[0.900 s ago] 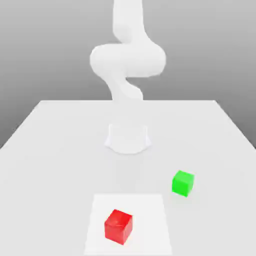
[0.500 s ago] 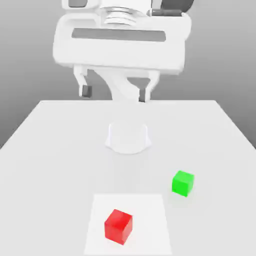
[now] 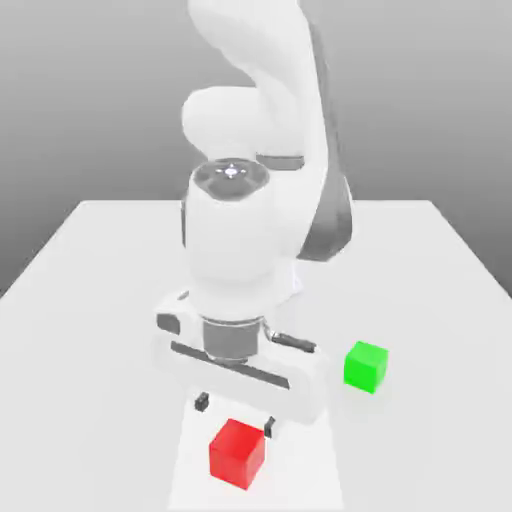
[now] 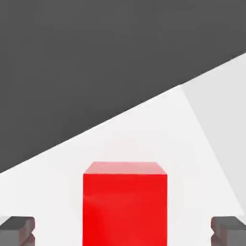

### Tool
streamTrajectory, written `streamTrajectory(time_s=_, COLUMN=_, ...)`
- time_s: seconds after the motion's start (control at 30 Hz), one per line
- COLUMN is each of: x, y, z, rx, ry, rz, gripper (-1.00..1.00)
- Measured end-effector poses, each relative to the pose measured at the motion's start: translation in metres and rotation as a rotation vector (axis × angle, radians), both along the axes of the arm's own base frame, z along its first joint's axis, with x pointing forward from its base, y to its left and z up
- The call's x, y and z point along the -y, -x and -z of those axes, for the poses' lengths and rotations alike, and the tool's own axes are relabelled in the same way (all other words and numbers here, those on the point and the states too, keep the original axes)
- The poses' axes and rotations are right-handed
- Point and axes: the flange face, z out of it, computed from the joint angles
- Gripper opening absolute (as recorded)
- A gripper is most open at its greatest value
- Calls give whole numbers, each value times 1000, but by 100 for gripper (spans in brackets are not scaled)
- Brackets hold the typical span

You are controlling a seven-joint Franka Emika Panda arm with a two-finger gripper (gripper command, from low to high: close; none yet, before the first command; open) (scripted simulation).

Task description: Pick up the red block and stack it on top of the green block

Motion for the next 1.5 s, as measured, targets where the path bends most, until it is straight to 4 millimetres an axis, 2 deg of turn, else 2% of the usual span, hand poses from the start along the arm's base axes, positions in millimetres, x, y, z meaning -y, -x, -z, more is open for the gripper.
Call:
streamTrajectory(time_s=0.03, x=0, y=1, z=12, rx=-1, ry=0, rz=0, gripper=0)
streamTrajectory(time_s=0.07, x=0, y=1, z=20, rx=-2, ry=0, rz=0, gripper=-100)
streamTrajectory(time_s=0.27, x=0, y=2, z=24, rx=-1, ry=1, rz=-1, gripper=-100)
streamTrajectory(time_s=0.3, x=0, y=1, z=20, rx=-1, ry=0, rz=0, gripper=-100)
streamTrajectory(time_s=0.47, x=0, y=1, z=-31, rx=-1, ry=1, rz=0, gripper=-100)
streamTrajectory(time_s=0.5, x=-9, y=4, z=-40, rx=-1, ry=-3, rz=-5, gripper=-100)
streamTrajectory(time_s=0.53, x=-25, y=10, z=-48, rx=-1, ry=-9, rz=-15, gripper=-100)
streamTrajectory(time_s=0.67, x=-111, y=48, z=-68, rx=-4, ry=-29, rz=-103, gripper=-100)
streamTrajectory(time_s=0.83, x=-155, y=104, z=-80, rx=-10, ry=-30, rz=-102, gripper=-100)
streamTrajectory(time_s=0.93, x=-178, y=142, z=-81, rx=-9, ry=-19, rz=-120, gripper=-100)
streamTrajectory(time_s=1.0, x=-188, y=168, z=-80, rx=-5, ry=-7, rz=-129, gripper=-100)
streamTrajectory(time_s=1.03, x=-189, y=174, z=-77, rx=-3, ry=1, rz=-130, gripper=-100)
streamTrajectory(time_s=1.4, x=-189, y=178, z=-19, rx=2, ry=19, rz=-131, gripper=-100)
streamTrajectory(time_s=1.43, x=-190, y=180, z=-14, rx=1, ry=10, rz=-131, gripper=100)
streamTrajectory(time_s=1.5, x=-190, y=180, z=-14, rx=1, ry=10, rz=-131, gripper=100)
